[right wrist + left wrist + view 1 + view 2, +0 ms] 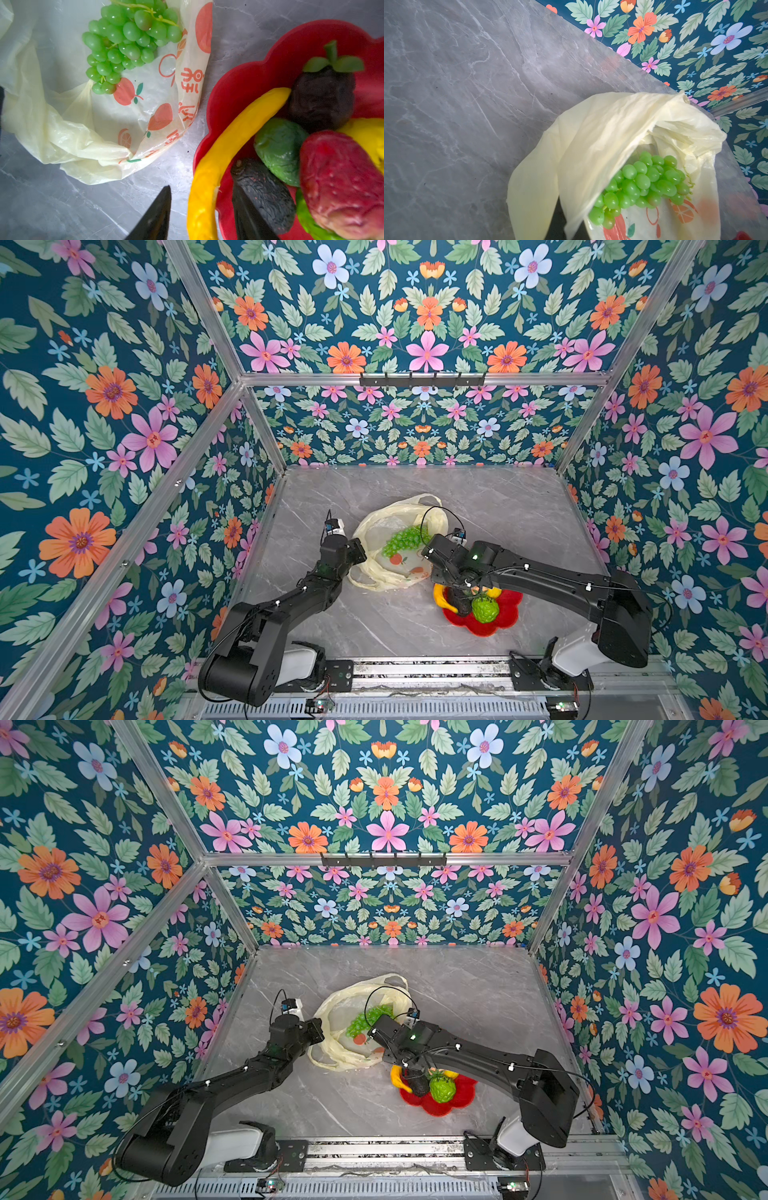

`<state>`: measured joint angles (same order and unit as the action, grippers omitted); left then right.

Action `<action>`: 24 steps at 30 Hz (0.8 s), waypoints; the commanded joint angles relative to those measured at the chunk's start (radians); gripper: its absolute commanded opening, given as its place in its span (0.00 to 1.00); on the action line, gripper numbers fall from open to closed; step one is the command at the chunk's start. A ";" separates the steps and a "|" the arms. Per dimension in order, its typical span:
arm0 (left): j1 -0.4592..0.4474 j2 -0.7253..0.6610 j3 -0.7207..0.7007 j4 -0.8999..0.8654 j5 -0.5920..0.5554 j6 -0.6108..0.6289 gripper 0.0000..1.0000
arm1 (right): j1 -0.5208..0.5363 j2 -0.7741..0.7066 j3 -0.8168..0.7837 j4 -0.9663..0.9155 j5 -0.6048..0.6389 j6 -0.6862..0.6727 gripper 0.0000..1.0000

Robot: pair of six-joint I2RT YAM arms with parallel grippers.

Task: Take fruits out of the plastic bag
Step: Place the fruit on the plate, then pick up the fruit from the plastic bag.

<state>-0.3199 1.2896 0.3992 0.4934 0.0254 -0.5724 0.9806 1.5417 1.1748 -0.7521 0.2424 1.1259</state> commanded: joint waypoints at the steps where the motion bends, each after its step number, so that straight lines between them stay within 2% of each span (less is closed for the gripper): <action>1: 0.000 -0.003 0.006 0.001 0.004 0.009 0.00 | -0.001 0.001 -0.030 -0.019 0.002 0.006 0.47; 7: 0.000 0.002 0.006 0.004 0.005 0.008 0.00 | 0.000 0.005 -0.057 -0.002 -0.016 0.022 0.46; 11: 0.001 0.006 0.007 0.005 0.010 0.008 0.00 | -0.001 -0.012 -0.043 0.019 -0.008 -0.025 0.47; 18: 0.000 0.016 0.013 0.007 0.031 0.008 0.00 | -0.099 0.014 -0.018 0.210 -0.098 -0.291 0.47; 24: 0.000 0.017 0.017 0.004 0.033 0.011 0.00 | -0.156 0.230 0.215 0.171 -0.073 -0.522 0.52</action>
<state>-0.3199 1.3045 0.4072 0.4934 0.0532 -0.5720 0.8371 1.7077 1.3212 -0.5777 0.1528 0.7647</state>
